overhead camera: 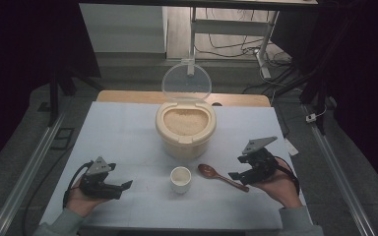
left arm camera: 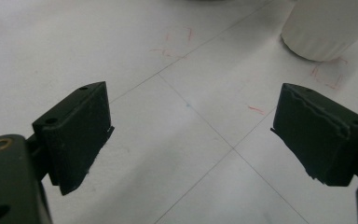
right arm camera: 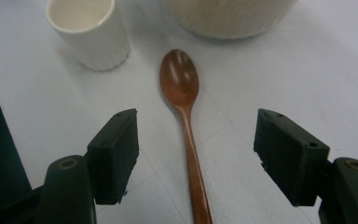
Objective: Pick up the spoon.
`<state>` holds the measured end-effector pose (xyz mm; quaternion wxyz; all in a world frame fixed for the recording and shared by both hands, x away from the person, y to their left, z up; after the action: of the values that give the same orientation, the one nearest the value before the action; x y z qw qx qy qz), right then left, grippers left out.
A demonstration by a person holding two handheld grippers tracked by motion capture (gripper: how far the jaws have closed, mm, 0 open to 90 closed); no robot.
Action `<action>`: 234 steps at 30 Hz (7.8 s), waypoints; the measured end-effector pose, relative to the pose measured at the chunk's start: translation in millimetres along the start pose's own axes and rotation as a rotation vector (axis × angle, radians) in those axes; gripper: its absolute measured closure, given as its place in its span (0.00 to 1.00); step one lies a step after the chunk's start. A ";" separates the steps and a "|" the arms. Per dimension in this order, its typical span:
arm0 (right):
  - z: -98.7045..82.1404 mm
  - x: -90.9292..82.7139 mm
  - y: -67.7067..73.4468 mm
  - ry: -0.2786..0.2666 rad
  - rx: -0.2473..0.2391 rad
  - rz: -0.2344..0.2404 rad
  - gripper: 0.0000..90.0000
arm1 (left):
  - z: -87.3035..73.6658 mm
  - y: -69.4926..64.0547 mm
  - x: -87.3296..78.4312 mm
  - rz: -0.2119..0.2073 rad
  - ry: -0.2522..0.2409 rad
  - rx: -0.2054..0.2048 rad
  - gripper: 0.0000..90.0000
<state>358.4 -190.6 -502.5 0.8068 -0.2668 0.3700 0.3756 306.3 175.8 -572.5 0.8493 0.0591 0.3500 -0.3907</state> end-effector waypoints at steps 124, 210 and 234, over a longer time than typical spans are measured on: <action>40.3 -1.4 54.9 -0.044 -0.197 0.161 0.88 | -10.8 -4.3 10.2 -0.020 0.062 0.036 0.12; 78.3 21.6 112.0 -0.081 -0.543 0.142 0.88 | 108.0 -116.9 59.5 -0.432 0.390 0.466 0.77; 95.4 9.9 90.9 -0.250 -0.339 0.069 0.61 | 109.5 -114.1 63.4 -0.421 0.330 0.466 0.87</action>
<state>327.6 -66.7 -468.6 0.7767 -0.3371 0.2074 0.4900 314.4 16.9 -511.4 0.6459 0.2401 0.3885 -0.6118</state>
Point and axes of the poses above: each handheld gripper's, and its own axes: x roughly forward along the jaws, z roughly out of its top, y roughly to its left, the point moved 10 cm from there along x, roughly forward along the jaws, and after that the axes turned 9 degrees about -z, right-handed, at the moved point
